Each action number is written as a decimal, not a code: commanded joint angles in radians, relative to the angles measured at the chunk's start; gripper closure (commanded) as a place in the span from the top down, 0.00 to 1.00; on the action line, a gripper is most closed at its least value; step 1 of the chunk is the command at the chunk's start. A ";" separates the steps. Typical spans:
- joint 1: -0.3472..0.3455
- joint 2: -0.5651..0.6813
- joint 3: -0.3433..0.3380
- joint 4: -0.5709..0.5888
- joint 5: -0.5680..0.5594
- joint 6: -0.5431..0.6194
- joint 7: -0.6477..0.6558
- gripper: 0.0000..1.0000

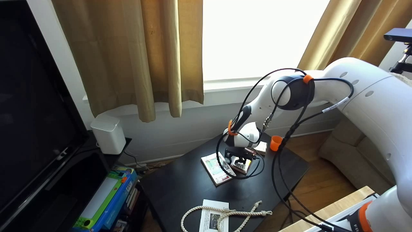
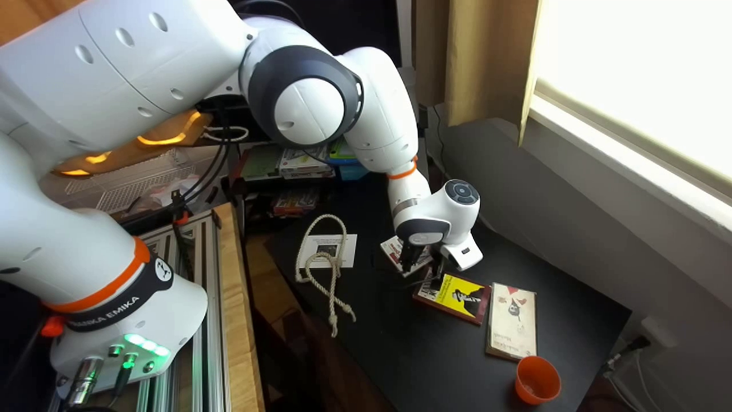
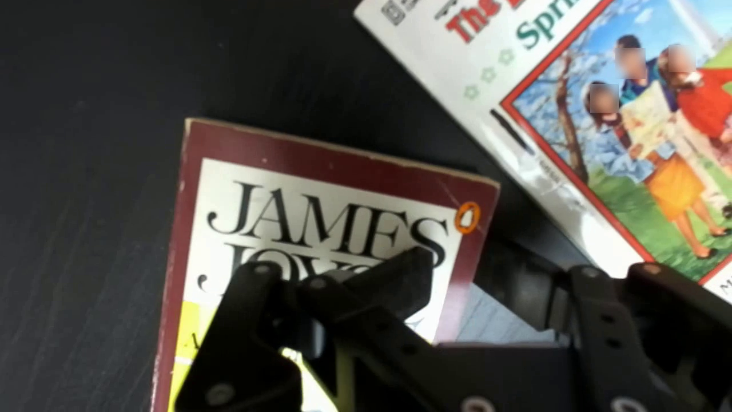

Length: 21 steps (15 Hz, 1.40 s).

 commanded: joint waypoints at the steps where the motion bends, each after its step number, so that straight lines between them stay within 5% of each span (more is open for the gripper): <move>1: 0.003 0.020 -0.003 0.010 0.015 0.014 0.011 0.01; 7: 0.027 -0.044 -0.040 -0.050 0.014 -0.009 0.058 0.00; 8: 0.023 -0.058 -0.036 -0.062 0.014 0.003 0.050 0.25; 11: 0.045 -0.105 -0.061 -0.106 -0.004 0.000 0.044 0.39; 19: 0.058 -0.198 -0.044 -0.212 -0.064 -0.010 -0.085 0.98; 21: 0.079 -0.204 -0.068 -0.228 -0.091 -0.048 -0.096 1.00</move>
